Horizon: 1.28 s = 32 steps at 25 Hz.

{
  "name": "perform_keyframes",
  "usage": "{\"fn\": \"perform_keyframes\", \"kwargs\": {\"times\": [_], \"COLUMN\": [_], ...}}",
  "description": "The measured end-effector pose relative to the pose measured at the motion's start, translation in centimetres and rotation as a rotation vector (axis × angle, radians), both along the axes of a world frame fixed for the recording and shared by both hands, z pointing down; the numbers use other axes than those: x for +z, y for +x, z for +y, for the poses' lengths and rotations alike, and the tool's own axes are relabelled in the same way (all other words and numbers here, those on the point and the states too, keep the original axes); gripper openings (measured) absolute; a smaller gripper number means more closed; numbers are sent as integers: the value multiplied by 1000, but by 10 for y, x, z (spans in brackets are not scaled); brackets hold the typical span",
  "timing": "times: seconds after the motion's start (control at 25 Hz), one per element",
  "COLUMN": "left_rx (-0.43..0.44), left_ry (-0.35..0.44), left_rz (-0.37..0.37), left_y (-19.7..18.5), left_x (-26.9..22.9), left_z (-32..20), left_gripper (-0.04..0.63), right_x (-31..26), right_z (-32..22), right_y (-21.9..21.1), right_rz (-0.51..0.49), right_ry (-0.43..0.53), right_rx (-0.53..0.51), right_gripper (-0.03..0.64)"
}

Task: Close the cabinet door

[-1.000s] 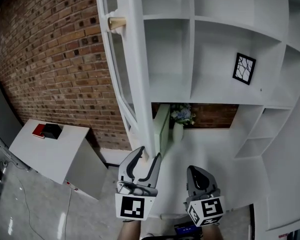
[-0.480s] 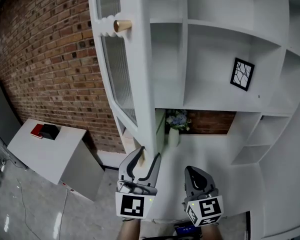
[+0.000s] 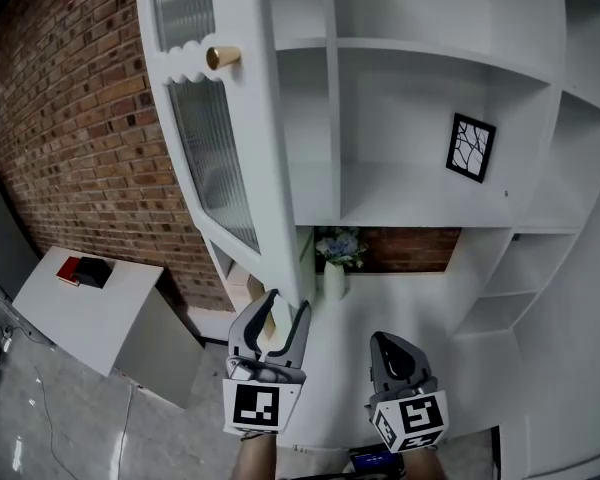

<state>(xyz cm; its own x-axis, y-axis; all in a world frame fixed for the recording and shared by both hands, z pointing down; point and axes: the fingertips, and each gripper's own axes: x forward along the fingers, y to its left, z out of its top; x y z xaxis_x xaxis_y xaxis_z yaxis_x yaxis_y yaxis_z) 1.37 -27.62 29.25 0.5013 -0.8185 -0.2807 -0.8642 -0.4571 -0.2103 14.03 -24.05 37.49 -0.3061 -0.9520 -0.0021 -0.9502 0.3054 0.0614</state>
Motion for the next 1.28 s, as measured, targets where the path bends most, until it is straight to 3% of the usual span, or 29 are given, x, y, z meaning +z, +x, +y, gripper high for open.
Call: {"fn": "perform_keyframes", "kwargs": {"times": [1.28], "left_rx": [-102], "left_ry": [-6], "left_rz": [-26], "left_y": [46], "left_x": [2], "left_z": [-65], "left_gripper": [178], "right_x": [19], "right_z": [-20], "right_y": [63], "right_rz": [-20], "right_ry": [-29], "right_rx": [-52], "right_gripper": [0]}}
